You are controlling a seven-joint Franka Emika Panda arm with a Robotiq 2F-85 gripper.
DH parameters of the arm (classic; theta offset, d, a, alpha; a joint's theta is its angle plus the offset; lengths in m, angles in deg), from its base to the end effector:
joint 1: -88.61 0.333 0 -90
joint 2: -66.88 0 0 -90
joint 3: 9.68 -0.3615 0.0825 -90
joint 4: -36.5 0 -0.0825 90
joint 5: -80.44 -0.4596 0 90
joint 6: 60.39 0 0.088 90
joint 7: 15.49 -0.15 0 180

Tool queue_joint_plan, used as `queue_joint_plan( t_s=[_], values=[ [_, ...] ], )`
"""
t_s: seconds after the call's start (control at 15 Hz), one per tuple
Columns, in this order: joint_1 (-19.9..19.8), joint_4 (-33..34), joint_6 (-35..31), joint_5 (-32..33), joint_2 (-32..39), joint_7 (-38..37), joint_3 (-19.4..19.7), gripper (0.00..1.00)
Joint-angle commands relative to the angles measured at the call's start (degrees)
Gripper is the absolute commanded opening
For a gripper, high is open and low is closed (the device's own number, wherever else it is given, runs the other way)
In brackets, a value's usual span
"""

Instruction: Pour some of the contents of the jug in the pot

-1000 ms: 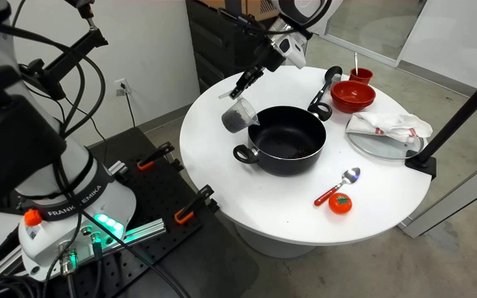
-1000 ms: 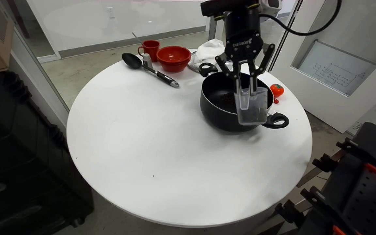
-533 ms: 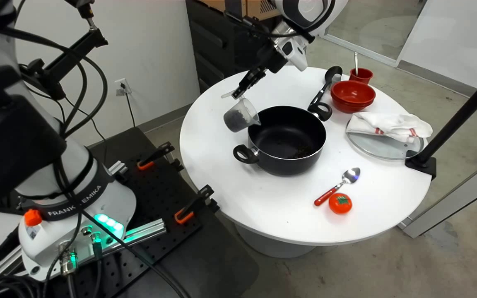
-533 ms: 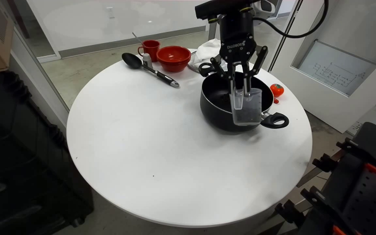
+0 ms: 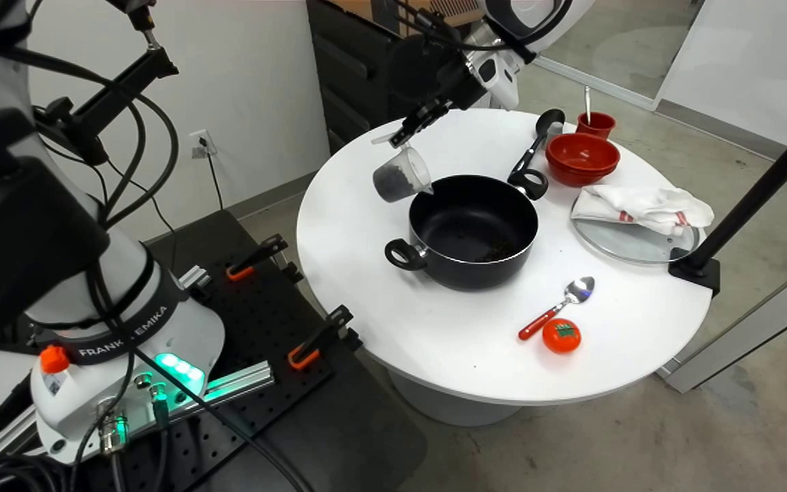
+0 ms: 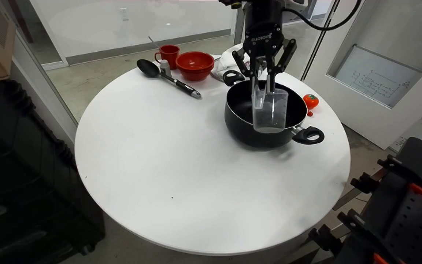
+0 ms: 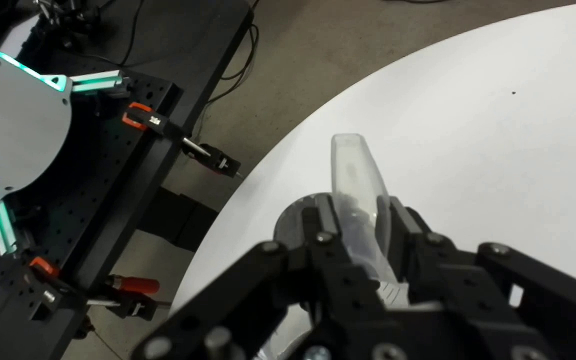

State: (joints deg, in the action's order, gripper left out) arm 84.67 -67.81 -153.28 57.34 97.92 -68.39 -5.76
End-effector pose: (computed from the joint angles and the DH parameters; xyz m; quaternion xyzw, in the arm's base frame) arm 0.6125 -0.0268 0.1681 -0.7488 0.5357 0.3898 0.0169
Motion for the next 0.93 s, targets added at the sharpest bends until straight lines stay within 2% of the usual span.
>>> queue_joint_plan(
  t_s=[0.0, 0.27, 0.87],
  values=[
    [-1.4, 8.0, 4.7, -4.0, 5.6, -1.4, 0.7, 0.07],
    [-4.2, 15.3, 9.0, -7.7, 11.7, -3.3, 1.3, 0.07],
    [-9.3, 30.0, 24.0, -16.6, 23.9, -6.5, 0.6, 0.07]
  ],
)
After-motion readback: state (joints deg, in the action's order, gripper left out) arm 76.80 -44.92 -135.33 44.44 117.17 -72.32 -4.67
